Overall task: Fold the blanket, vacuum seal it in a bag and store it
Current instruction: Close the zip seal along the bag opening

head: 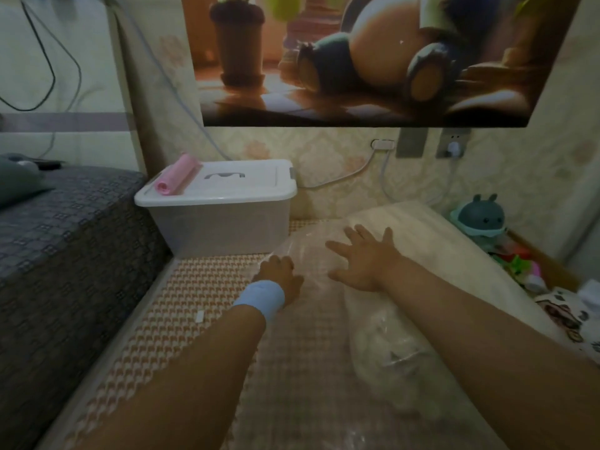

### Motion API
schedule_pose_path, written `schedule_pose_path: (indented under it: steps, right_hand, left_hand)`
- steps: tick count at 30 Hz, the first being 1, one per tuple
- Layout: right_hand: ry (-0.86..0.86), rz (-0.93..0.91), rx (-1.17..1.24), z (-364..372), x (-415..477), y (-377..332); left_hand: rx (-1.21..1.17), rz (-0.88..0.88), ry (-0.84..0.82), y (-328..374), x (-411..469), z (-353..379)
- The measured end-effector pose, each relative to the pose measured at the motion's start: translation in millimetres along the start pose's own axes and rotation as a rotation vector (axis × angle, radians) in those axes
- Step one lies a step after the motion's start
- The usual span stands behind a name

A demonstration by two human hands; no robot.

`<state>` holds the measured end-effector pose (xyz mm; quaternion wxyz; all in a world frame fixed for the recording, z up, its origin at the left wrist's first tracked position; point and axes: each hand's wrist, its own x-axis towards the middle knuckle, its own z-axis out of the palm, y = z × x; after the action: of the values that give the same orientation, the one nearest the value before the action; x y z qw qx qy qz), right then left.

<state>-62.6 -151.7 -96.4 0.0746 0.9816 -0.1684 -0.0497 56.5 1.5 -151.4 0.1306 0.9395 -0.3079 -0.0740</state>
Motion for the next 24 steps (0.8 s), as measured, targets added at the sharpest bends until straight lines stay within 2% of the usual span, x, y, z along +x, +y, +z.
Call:
schedule_pose_path:
  steps: [4,7,10,12,15,16,19,20,22,24]
  right_hand:
    - [-0.081,0.055,-0.008,28,32,-15]
    - [-0.146,0.117,-0.167,46,43,-18]
    - [-0.128,0.162,-0.273,56,52,-30]
    - [-0.082,0.148,-0.231,55,59,-40]
    - [-0.073,0.006,-0.153,58,70,-55]
    - [-0.097,-0.012,-0.144,59,71,-59]
    - [-0.183,0.006,-0.163,65,73,-72]
    - [-0.203,0.018,-0.161,63,74,-76]
    - [-0.179,0.036,-0.094,48,78,-84]
    - [-0.003,0.005,-0.002,24,86,-94]
  left_hand:
    - [-0.01,-0.058,-0.174,-41,30,42]
    - [0.162,0.024,-0.28,-67,54,40]
    - [0.249,0.023,-0.345,-79,75,32]
    - [0.249,0.015,-0.29,-78,79,23]
    - [0.173,0.12,0.021,-83,66,22]
    - [0.17,0.139,0.012,-88,61,25]
    - [0.255,0.083,-0.337,-99,47,31]
    - [0.285,0.064,-0.393,-101,45,26]
    - [0.27,0.065,-0.388,-102,48,1]
    - [0.206,0.104,-0.242,-104,53,-35]
